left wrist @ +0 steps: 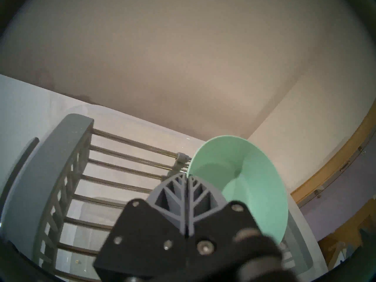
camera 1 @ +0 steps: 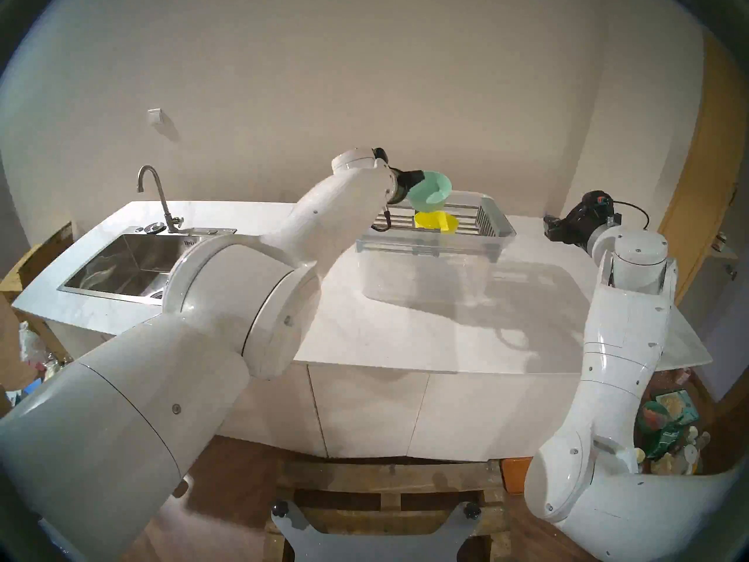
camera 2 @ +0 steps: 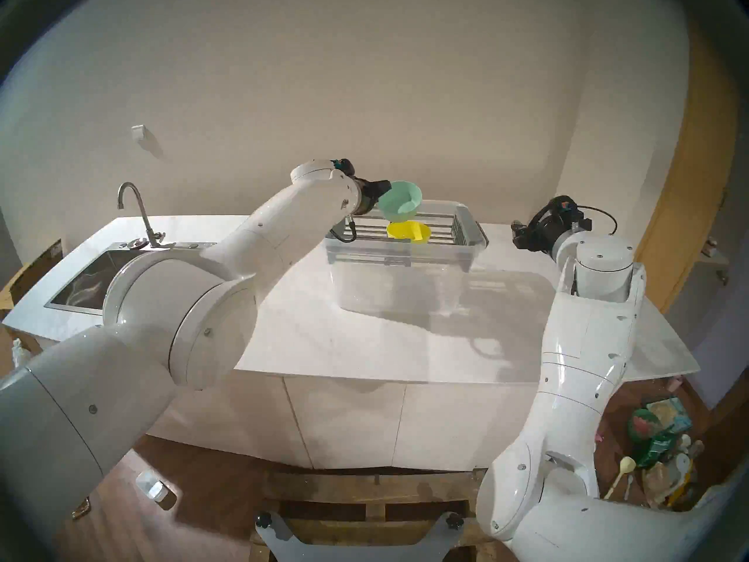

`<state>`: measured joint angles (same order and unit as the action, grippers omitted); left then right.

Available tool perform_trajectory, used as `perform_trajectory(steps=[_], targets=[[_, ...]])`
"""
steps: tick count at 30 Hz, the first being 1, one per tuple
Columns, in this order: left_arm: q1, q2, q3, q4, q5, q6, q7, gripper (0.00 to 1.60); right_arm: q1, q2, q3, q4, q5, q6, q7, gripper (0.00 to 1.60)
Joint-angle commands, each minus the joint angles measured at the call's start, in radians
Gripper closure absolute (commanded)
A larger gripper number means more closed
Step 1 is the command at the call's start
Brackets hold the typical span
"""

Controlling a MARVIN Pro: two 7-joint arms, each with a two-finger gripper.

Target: Place the plate or bowl neatly into the plate slot of the drying rack

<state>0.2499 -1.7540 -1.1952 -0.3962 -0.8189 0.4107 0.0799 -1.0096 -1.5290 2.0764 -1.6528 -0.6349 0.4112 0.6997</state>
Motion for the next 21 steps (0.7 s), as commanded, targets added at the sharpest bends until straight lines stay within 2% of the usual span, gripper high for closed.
perform_trajectory(steps=[1,21], targets=[[-0.054,-0.034,0.007,-0.019,0.003,-0.026,-0.034,1.60,0.020,0.004,-0.001,-0.022,0.007,-0.010,-0.003,0.00],[-0.080,-0.085,0.038,0.074,0.009,-0.058,-0.014,1.60,0.020,0.003,-0.001,-0.023,0.008,-0.012,-0.004,0.00]])
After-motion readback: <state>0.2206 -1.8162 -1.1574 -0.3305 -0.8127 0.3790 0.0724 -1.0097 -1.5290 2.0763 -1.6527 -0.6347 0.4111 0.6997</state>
